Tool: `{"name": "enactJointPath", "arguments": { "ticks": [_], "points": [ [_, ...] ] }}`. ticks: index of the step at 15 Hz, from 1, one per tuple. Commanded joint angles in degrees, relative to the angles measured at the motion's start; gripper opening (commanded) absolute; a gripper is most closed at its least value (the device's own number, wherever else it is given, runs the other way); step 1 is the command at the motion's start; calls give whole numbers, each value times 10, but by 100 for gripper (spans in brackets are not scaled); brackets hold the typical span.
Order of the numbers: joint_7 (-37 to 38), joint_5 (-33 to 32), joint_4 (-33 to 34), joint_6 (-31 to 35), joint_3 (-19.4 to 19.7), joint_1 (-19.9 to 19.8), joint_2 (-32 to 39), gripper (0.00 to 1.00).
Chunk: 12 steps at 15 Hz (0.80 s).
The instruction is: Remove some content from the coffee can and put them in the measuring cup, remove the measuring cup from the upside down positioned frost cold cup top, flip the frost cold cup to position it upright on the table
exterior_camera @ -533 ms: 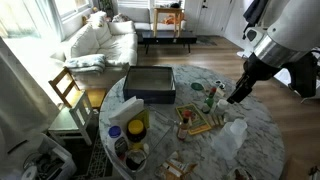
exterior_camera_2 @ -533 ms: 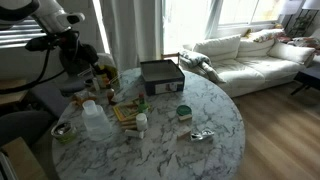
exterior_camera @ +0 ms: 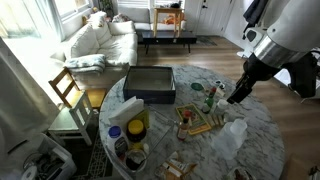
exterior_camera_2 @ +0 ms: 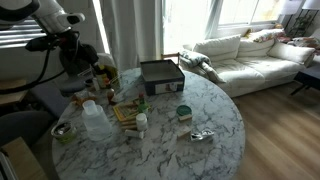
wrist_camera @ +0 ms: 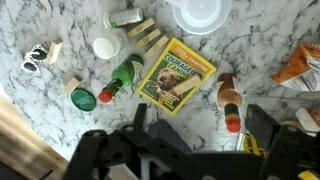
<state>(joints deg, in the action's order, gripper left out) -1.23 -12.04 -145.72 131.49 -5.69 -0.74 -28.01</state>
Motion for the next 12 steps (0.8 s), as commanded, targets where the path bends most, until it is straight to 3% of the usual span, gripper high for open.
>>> {"name": "enactJointPath", "arguments": {
  "ticks": [1,2,7,12],
  "points": [
    [3,-4,1,-3,6,7,0,100],
    [-2,-5,1,-16,4,9,-1,100],
    [-60,128,-32,-99,30,80,-27,100],
    [-157,209,-70,-203,62,116,-76,100]
  ]
}}
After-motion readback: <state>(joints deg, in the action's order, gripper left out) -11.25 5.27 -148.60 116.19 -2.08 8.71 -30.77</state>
